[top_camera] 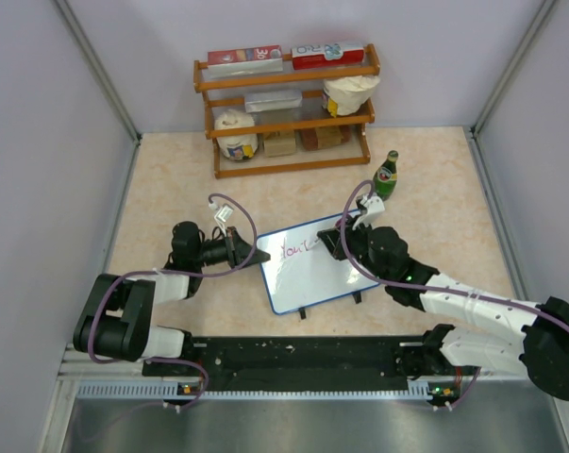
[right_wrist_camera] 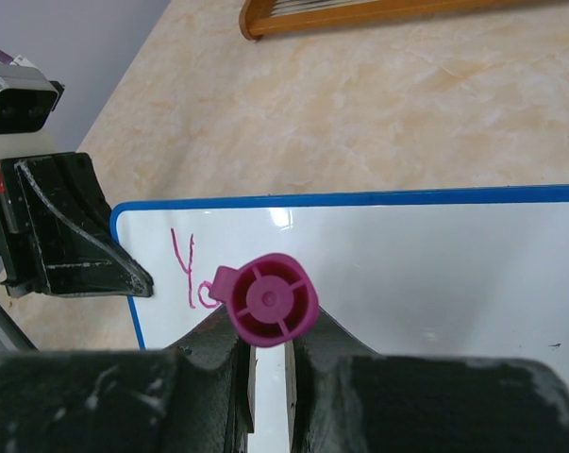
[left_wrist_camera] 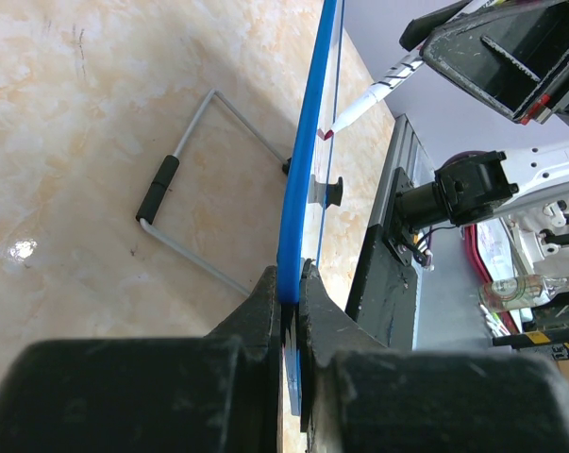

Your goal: Write a sentence on the whiteboard

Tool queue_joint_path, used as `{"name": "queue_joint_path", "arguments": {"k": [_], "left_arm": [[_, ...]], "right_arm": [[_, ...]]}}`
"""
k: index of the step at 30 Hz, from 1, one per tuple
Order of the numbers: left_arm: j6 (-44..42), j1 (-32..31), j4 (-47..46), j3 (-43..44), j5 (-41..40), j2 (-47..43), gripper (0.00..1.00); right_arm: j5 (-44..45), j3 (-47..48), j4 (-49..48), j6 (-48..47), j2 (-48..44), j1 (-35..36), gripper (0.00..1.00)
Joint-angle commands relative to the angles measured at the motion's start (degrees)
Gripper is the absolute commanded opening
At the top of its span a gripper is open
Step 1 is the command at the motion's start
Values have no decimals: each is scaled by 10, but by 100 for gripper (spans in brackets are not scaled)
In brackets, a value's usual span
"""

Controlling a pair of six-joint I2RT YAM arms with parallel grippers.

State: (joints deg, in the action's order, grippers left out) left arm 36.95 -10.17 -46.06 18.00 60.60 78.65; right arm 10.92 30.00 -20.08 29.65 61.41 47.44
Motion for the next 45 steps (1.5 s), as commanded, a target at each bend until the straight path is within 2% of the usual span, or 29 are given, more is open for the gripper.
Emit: {"name": "queue_joint_path", "arguments": {"k": [1, 15, 45], "left_arm": [[-50, -4, 13, 4, -14, 8, 0], [-50, -4, 12, 4, -13, 8, 0], [-50, -4, 13, 4, -13, 8, 0]], "right_arm": [[37, 19, 2, -9, 6, -7, 0], [47, 44, 14, -12, 11, -16, 0], [38, 23, 10, -5, -9, -25, 0]]}}
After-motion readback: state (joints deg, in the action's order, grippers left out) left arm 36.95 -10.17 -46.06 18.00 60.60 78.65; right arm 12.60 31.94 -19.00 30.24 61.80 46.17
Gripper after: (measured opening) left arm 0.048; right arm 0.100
